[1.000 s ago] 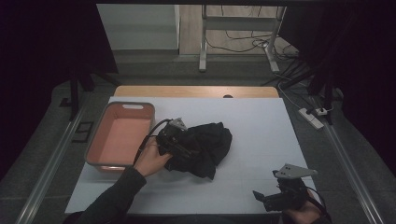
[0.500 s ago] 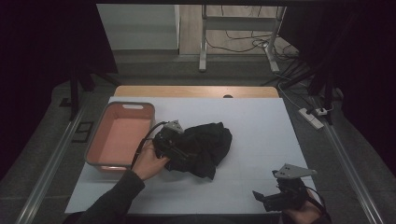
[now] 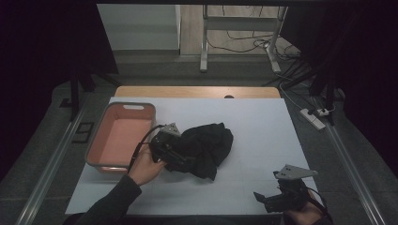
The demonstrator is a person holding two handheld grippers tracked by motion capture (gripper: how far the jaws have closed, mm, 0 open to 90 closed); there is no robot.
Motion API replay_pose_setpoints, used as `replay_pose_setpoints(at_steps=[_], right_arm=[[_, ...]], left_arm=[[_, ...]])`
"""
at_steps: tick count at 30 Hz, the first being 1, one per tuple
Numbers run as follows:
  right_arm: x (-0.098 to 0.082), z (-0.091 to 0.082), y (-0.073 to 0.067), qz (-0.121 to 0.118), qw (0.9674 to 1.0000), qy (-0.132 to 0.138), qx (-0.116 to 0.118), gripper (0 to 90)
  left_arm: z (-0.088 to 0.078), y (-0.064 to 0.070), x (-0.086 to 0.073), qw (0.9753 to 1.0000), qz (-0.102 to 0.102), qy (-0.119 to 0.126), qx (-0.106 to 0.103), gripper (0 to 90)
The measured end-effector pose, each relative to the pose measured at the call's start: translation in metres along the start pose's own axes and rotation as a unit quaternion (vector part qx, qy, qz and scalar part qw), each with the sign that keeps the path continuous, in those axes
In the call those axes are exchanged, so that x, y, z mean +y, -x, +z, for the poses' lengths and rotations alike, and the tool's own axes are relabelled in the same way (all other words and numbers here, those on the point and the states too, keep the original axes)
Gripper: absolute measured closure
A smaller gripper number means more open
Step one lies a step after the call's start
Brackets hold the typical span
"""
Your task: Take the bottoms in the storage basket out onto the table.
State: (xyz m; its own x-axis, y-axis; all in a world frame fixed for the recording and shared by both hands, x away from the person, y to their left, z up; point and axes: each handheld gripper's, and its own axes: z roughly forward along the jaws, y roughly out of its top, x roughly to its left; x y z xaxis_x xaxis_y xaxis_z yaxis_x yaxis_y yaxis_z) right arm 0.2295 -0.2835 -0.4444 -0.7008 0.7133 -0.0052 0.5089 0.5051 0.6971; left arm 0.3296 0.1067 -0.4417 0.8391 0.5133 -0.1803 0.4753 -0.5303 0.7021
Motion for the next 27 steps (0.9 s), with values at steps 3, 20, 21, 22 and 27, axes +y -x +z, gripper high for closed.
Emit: replay_pose_setpoints(at_steps=[3,20,21,22,27], right_arm=[[0.0,0.0,0.0,0.001,1.0,0.001,0.001,0.4],[0.0,0.0,0.0,0.001,1.0,0.001,0.002,0.4],[0.0,0.0,0.0,0.001,1.0,0.001,0.002,0.4],[0.0,0.0,0.0,0.001,1.0,0.001,0.002,0.4],[0.0,0.0,0.0,0.001,1.0,0.001,0.002,0.4]], left_arm=[[-0.002,0.002,-0.002,1.0,-0.003,0.005,-0.002,0.0],[-0.011,0.012,-0.013,0.9997,-0.006,0.023,-0.007,0.0],[-0.011,0.012,-0.014,0.9997,-0.006,0.024,-0.008,0.0],[-0.011,0.012,-0.015,0.9997,-0.007,0.024,-0.008,0.0],[-0.014,0.015,-0.018,0.9996,-0.007,0.027,-0.005,0.0]])
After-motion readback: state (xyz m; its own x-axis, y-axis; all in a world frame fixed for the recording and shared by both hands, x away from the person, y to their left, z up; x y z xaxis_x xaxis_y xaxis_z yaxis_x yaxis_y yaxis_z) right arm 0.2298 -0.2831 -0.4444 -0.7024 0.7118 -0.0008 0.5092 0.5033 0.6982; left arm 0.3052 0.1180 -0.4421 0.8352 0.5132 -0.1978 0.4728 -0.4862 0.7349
